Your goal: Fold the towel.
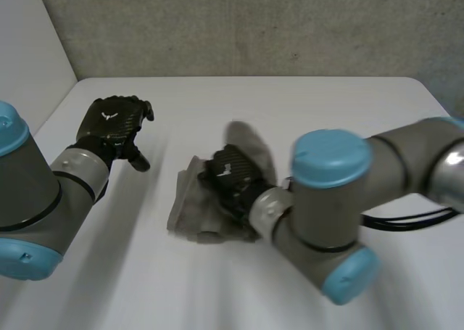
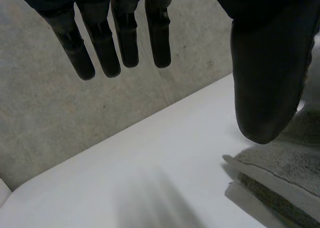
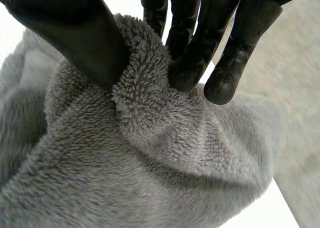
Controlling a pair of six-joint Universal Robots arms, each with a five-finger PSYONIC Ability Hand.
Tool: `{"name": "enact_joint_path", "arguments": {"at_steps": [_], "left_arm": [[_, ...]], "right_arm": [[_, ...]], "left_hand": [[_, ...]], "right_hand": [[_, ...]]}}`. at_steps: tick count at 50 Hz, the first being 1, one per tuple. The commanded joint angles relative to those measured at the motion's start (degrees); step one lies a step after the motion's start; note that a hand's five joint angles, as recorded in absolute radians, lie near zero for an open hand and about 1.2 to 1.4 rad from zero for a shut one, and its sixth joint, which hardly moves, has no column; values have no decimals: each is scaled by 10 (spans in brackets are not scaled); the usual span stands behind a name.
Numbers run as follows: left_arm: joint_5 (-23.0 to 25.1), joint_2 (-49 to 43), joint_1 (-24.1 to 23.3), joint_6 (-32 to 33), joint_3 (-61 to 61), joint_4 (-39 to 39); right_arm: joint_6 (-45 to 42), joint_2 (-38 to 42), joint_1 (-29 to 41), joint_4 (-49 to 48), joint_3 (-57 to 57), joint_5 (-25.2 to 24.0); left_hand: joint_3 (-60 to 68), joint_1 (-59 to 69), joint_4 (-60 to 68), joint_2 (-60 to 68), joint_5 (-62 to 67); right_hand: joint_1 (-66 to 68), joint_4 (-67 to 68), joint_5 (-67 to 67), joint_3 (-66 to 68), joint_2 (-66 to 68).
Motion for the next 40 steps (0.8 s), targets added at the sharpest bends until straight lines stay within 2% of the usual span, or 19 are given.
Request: {"name": "enact_joint_path", "arguments": {"at_steps": [1, 9, 18, 19, 20, 22, 28, 30, 34, 36, 40], "left_arm": [[0, 0, 8, 0, 0, 1], [0, -6, 23, 0, 0, 1], [0, -7, 30, 0, 1, 25], [0, -8, 32, 0, 2, 25], [0, -8, 32, 0, 2, 26], [0, -12, 34, 0, 7, 26], [0, -16, 35, -1, 21, 26], [-1, -17, 34, -2, 39, 25], [-3, -18, 29, -7, 57, 24], [-3, -20, 24, -11, 66, 20], [-4, -23, -6, -40, 85, 14]], "right_arm": [[1, 75, 41, -2, -83, 8], [28, 146, 69, -3, -139, 12], [63, 151, 72, -16, -141, 14], [67, 149, 72, -19, -139, 16], [67, 149, 72, -19, -138, 16], [81, 138, 77, -22, -128, 25], [121, 79, 76, -21, -92, 37], [157, 28, 71, -21, -52, 40], [199, -20, 59, -17, -7, 43], [241, -66, 18, -13, 42, 48], [278, -105, -31, -1, 84, 51]], "left_hand": [[-29, -32, -27, -28, -8], [-29, -32, -27, -28, -8], [-29, -32, -27, -28, -8], [-31, -34, -29, -30, -10], [-31, -34, -29, -30, -10], [-31, -34, -29, -30, -10], [-34, -37, -32, -33, -13], [-39, -42, -37, -38, -18], [-39, -42, -37, -38, -18], [-39, -42, -37, -38, -18], [-39, -42, -37, -38, -18]], "right_hand": [[63, 37, 51, 35, 85], [63, 37, 51, 35, 85], [63, 37, 51, 35, 85], [-66, -92, -78, -94, -44], [-68, -93, -80, -96, -46], [-637, -663, -649, -665, -615], [-637, -663, -649, -665, -615], [-637, -663, -649, -665, -615], [-637, -663, -649, -665, -615], [-637, -663, -649, -665, -615], [-637, -663, -649, -665, -615]]}}
